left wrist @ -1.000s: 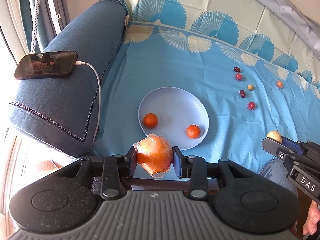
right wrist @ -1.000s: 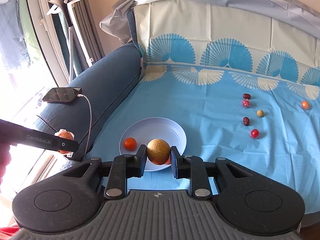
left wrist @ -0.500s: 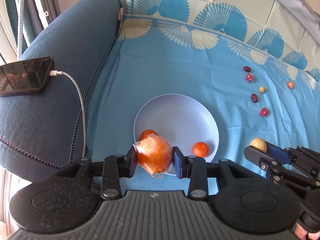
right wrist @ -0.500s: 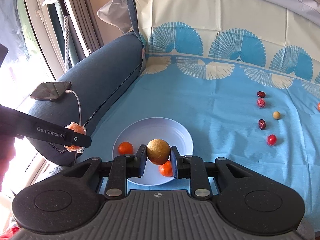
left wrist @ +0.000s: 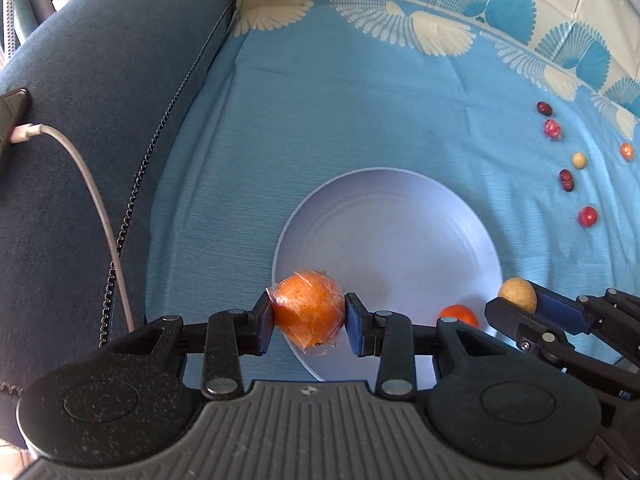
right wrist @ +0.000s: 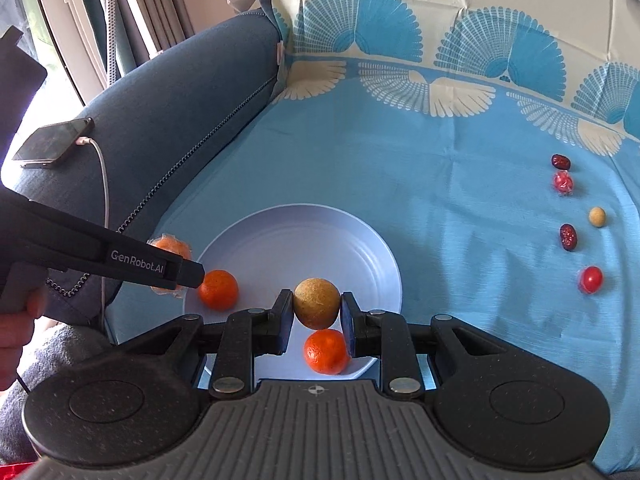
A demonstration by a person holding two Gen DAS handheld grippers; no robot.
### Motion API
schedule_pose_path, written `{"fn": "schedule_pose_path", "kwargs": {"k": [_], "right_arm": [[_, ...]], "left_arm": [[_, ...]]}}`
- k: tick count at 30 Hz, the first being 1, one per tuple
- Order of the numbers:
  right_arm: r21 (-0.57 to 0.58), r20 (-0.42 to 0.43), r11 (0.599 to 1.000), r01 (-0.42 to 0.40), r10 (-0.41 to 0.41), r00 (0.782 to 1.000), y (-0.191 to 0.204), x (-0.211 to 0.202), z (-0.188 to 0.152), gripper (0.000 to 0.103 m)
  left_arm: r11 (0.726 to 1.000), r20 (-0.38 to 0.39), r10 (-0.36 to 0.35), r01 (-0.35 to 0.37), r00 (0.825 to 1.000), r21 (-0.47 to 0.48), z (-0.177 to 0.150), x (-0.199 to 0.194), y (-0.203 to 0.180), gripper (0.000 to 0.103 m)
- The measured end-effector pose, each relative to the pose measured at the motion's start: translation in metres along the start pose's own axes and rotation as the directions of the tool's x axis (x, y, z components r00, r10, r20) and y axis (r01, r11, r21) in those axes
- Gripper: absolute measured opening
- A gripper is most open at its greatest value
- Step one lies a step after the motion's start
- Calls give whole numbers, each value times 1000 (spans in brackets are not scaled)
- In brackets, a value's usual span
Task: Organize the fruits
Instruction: 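Carry both fruits over the white plate and open both tools to release them, then withdraw both open tools from the plate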
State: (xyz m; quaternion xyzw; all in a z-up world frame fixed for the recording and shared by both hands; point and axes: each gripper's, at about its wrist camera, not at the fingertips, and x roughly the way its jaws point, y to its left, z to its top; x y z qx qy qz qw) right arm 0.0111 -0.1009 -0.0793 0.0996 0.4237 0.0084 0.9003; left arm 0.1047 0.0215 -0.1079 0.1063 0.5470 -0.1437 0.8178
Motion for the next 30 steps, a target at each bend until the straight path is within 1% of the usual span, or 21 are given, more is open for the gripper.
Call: {"fn": "schedule_pose_path", "kwargs": {"k": [4,5,6,7,8,9,10,11,12,13,14,15,17,20,22,25,27,30], "right_arm": [[-17,-21,1000,1,-1,1000,0,15,1,27],[-21,-26,1000,3,-4,1000,1,18,0,27],[-25,-31,1000,7,-7,999,1,21,0,27],[-29,-37,1000,12,-13,999,0,23,0,27],[-33,-41,999,16,-17,999,0,25,0,27],[-37,-43,999,19,-21,999,0,27,0,27],[-37,-41,999,19,-20,999,-1,27,0,31],[-37,-39,999,18,-20,999,-1,26,1,44],[-34,-33,999,21,-22,999,-1,23,3,52],[-31,-27,999,25,-26,999,-1,19,4,65],[-29,-22,999,30,-31,999,-2,14,6,74],[-29,-19,999,32,-33,999,-2,7,6,77],[-29,-20,999,34,-34,999,-3,-8,5,87],[-17,-26,999,27,-27,999,-1,-39,-4,94],[-18,-41,1000,20,-21,999,4,-57,-15,96],[-14,-56,1000,11,-12,998,14,-84,-32,98],[-11,-44,1000,5,-6,999,21,-101,-41,100],[-36,-19,999,39,-40,999,28,-118,-51,100]], "left_arm": [[1000,-10,15,-15,1000,15,4,17,2,41],[1000,-3,17,-17,1000,24,4,20,2,43],[999,4,20,-20,1000,35,4,22,2,51],[999,13,24,-24,1000,44,5,22,1,69],[998,23,26,-27,999,49,5,21,1,82],[998,47,31,-33,998,49,6,18,1,98],[998,81,29,-33,996,46,5,12,1,103],[998,108,23,-28,994,49,5,6,0,103],[998,116,15,-22,993,58,5,1,0,103],[998,105,13,-20,994,66,6,-3,0,103],[998,90,18,-24,996,65,5,-7,1,103],[998,85,21,-26,996,55,2,-13,4,103],[999,89,17,-20,996,37,-8,-29,11,103],[999,83,35,-36,996,5,-29,-53,17,103],[998,59,54,-53,997,-21,-43,-65,20,103],[999,22,44,-43,999,-30,-64,-85,21,103],[999,33,43,-42,999,-27,-76,-99,19,103],[999,57,48,-47,997,-19,-93,-118,13,103]]}}
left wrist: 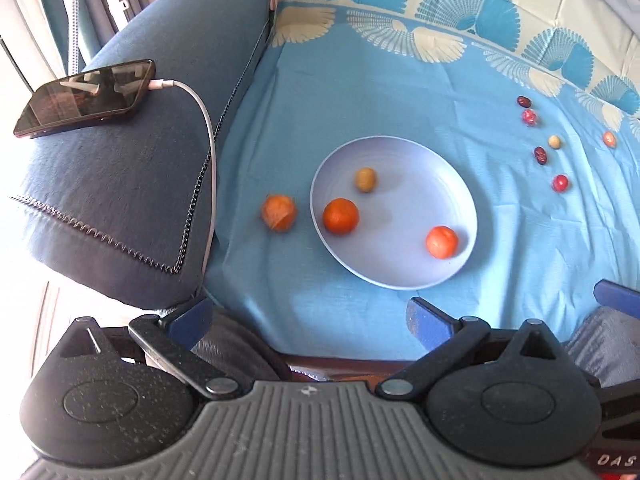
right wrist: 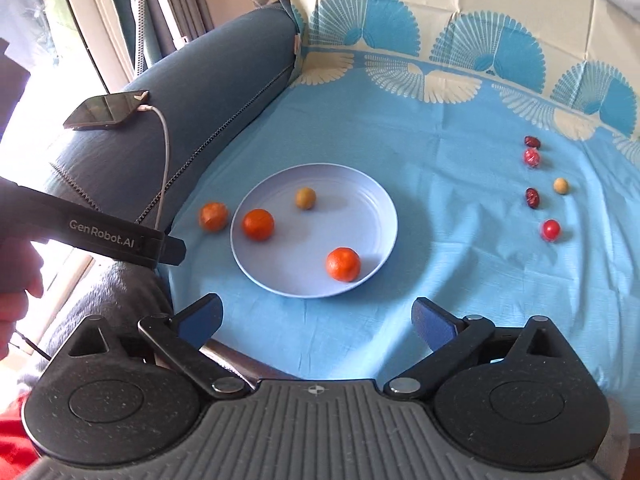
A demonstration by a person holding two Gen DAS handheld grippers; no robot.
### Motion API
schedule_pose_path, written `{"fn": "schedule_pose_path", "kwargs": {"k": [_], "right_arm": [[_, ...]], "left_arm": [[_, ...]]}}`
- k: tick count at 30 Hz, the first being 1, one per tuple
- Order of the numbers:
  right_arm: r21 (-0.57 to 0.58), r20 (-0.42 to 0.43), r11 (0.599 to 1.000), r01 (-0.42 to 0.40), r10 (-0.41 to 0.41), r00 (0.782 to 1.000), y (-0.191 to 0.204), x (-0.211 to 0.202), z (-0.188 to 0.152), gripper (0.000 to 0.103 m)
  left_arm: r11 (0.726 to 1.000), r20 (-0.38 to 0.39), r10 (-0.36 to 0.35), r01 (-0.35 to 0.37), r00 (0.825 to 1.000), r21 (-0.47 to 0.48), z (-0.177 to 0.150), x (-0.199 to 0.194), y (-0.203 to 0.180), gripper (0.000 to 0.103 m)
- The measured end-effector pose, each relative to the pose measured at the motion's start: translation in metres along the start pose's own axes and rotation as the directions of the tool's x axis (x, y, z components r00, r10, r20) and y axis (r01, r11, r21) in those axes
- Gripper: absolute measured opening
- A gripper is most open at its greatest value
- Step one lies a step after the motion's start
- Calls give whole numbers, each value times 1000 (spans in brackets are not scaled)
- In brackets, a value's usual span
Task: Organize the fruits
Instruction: 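Withdraw both open tools from the plate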
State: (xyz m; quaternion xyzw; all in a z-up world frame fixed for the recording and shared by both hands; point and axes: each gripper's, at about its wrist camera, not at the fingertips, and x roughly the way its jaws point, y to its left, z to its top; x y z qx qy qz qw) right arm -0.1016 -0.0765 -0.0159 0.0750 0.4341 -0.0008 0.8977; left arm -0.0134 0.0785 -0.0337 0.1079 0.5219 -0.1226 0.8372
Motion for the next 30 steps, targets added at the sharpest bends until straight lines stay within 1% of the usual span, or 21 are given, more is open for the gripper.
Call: {"fn": "schedule_pose_path", "kwargs": {"k": [6,13,22,30], "right_arm": [[11,104,999,33,-33,994,-2,-38,-12,102],[5,167,999,45,-45,985,-6,-68,-29,102],[51,191,997,54,-63,980,-15,-79,-40,102],[51,204,997,58,-67,977,-16,-83,-44,102]], "left_arm": [[1000,34,1,-2,999,22,-25,-30,-14,103],[998,66,10,-14,998,57,-41,-51,-33,103],[993,86,32,-41,996,107,-48,-63,-49,103],[991,93,40,-51,995,122,-48,-67,-53,103]]}}
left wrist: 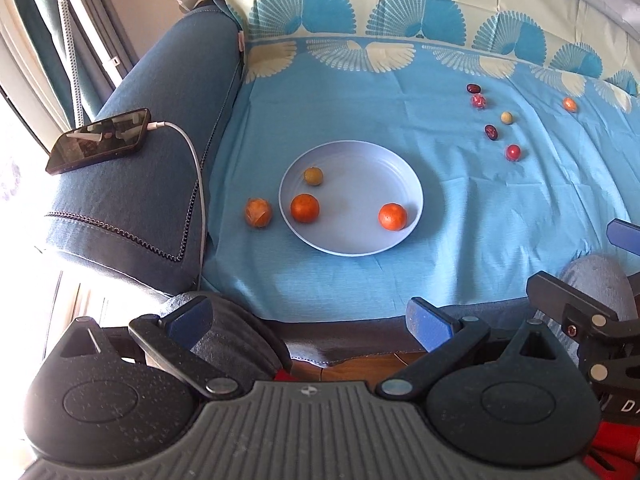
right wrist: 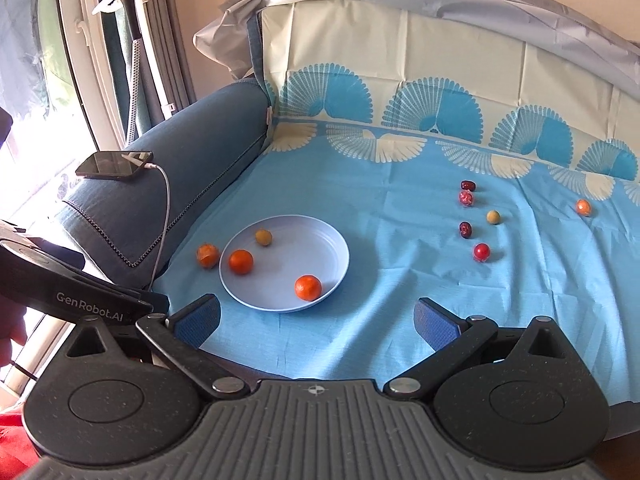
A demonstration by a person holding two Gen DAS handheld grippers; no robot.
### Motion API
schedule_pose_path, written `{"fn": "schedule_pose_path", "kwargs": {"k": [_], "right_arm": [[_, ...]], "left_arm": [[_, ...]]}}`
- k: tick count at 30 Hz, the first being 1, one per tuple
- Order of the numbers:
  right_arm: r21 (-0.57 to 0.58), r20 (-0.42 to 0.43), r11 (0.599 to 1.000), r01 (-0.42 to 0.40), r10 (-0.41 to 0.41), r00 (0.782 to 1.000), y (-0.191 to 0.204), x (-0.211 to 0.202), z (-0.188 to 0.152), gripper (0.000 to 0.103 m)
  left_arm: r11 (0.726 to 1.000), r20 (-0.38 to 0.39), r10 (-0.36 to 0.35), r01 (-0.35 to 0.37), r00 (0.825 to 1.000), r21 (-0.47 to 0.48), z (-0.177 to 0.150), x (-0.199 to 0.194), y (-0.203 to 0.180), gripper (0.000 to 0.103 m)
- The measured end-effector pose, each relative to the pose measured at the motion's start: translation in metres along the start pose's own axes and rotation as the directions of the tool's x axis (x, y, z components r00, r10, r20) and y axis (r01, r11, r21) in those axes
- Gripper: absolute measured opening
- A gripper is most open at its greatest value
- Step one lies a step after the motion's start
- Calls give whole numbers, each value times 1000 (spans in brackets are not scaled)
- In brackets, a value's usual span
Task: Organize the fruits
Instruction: 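Withdraw both open tools from the plate, then move both open tools toward the remaining dates and tomatoes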
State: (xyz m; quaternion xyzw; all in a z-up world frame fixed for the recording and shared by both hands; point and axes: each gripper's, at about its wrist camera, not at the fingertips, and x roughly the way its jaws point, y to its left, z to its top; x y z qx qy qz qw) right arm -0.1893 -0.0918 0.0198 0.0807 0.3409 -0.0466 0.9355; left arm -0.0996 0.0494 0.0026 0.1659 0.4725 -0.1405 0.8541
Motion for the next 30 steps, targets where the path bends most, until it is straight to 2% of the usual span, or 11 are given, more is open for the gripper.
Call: {"fn": "schedule_pose_path", "kwargs": {"k": [10,20,30], "right_arm": [[24,-1,1000,4,-4,1000,-6,1,-1,102],[96,-12,995,22,-21,1000,-26,12,-3,102],[215,-9,964,156,-158,987,-84,27,-5,102]], "left_arm": [[1000,-7,4,-4,1000,23,4,2,-7,103],[999,-40,4,-2,999,50,18,17,-18,103],[997,-77,-10,16,997,79,65,53,-44,103]]}}
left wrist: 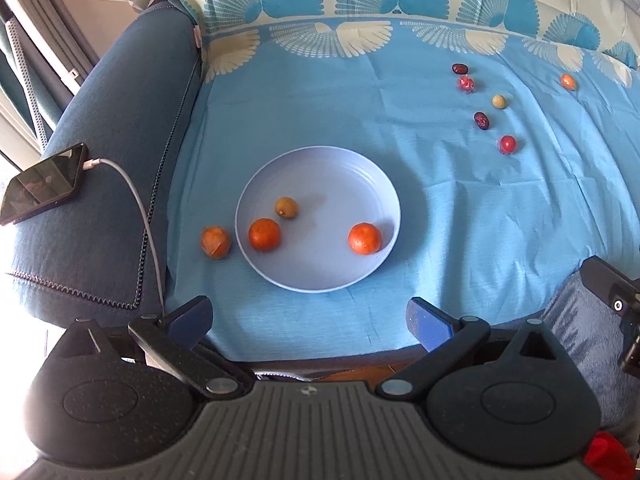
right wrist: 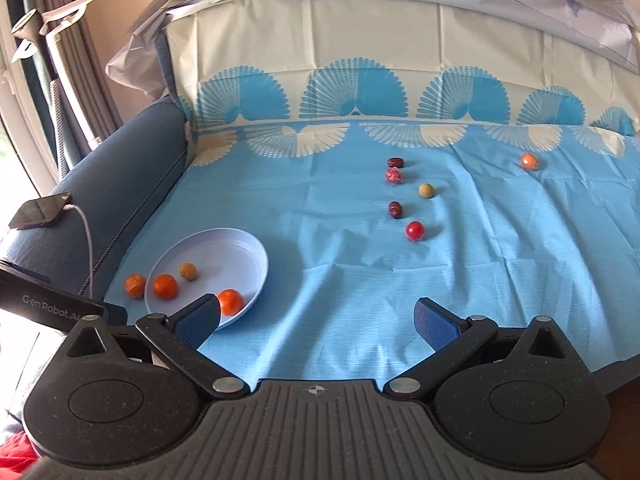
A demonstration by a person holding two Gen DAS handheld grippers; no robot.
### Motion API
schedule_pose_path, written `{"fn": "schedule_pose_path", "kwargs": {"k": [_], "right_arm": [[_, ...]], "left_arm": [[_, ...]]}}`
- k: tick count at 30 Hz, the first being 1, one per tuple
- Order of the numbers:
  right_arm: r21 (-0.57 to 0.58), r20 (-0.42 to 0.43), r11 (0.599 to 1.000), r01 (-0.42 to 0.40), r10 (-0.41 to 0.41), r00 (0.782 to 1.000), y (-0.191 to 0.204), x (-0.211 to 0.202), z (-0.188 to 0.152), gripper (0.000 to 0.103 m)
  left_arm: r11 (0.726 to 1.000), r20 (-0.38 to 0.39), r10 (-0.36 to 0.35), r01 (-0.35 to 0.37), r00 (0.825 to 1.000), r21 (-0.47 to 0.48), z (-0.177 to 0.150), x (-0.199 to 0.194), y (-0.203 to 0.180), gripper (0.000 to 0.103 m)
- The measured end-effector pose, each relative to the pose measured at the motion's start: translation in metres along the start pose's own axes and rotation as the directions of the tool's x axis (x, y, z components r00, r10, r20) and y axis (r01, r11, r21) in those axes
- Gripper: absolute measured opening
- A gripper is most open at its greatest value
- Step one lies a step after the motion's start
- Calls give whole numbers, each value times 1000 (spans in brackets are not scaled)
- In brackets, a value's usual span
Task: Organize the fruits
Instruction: 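Move both open tools toward the remaining dates and tomatoes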
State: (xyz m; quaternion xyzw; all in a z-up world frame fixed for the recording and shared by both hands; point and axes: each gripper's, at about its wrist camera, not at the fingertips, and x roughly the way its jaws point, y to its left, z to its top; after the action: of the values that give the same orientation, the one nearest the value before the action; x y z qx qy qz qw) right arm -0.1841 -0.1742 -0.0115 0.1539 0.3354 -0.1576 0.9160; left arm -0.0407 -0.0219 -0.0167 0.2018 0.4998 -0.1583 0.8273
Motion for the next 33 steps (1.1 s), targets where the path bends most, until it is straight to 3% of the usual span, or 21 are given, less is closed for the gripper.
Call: {"fn": "schedule_pose_path", "kwargs": {"k": [11,20,27,33], "right_arm": [[128,5,982,141,-143,990,-83,55,27,102],[152,31,961,233,-240,970,-140,114,56,102],[171,117,929,327,-349,930,-217,188,104,102],[271,43,866,421,-447,893,-303,290,145,102]], "left_arm": [[998,10,-22,21,1000,59,83,48,-56,103],[989,1,-70,69,998,133,152,113,-122,103],[983,-13,-124,124,992,137,209,183,-180,103],[971,-61,-169,177,984,162,234,233,-218,103]]}}
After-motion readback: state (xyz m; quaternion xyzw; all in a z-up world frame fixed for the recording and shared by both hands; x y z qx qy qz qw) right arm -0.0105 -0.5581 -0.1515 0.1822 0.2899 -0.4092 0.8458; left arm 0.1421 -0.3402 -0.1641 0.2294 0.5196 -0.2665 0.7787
